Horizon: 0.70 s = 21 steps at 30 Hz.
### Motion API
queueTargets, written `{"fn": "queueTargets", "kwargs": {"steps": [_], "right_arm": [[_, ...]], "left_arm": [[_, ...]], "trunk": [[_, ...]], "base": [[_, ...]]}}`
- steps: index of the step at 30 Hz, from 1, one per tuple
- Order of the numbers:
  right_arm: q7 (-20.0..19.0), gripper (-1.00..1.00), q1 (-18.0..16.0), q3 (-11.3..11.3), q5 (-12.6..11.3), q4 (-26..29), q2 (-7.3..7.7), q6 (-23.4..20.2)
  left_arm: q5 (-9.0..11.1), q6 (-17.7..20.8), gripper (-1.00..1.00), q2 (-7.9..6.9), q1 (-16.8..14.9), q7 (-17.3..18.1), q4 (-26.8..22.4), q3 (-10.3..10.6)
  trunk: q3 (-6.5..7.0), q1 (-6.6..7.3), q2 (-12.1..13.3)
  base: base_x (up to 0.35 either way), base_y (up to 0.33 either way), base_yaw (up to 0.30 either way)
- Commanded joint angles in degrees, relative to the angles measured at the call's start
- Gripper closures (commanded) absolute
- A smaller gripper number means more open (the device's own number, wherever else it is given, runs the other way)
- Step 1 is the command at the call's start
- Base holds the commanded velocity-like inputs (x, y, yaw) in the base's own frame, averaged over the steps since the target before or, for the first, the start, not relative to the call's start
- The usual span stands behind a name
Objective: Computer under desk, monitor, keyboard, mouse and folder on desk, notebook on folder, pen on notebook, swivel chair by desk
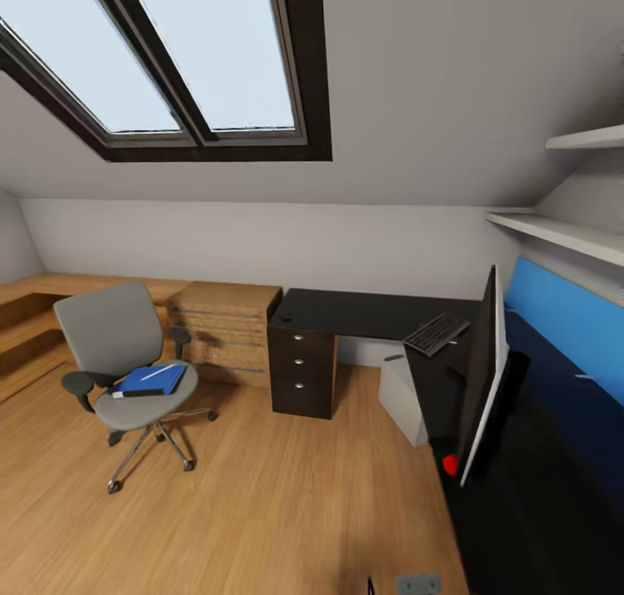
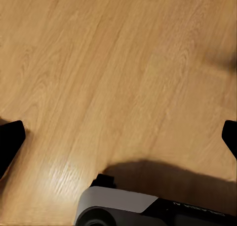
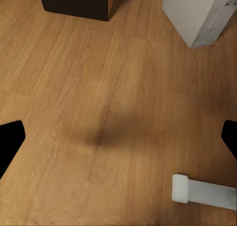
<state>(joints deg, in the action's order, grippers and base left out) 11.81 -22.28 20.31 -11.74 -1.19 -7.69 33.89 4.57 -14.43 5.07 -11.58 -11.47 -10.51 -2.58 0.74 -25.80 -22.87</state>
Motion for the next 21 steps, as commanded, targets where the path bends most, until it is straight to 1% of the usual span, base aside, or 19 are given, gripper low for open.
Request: {"fn": "queueTargets", "kwargs": {"steps": [1,21], "right_arm": [[0.1,-1.0,0.0,0.5,-0.4,-0.1,-0.05,0.2],[0.1,-1.0,0.0,0.5,-0.4,-0.1,-0.06,0.3]], "left_arm": [[0.4,-0.3,-1.0,0.03,0.0,0.1,0.1,-0.2],[0.4,-0.3,-1.0,0.02,0.0,0.1,0.1,-0.2]], "trunk": [[-0.03,0.01,0.0],[-0.03,0.01,0.0]], "base": [[-0.334,-0.023,0.0],[-0.34,-0.002,0.0]]}}
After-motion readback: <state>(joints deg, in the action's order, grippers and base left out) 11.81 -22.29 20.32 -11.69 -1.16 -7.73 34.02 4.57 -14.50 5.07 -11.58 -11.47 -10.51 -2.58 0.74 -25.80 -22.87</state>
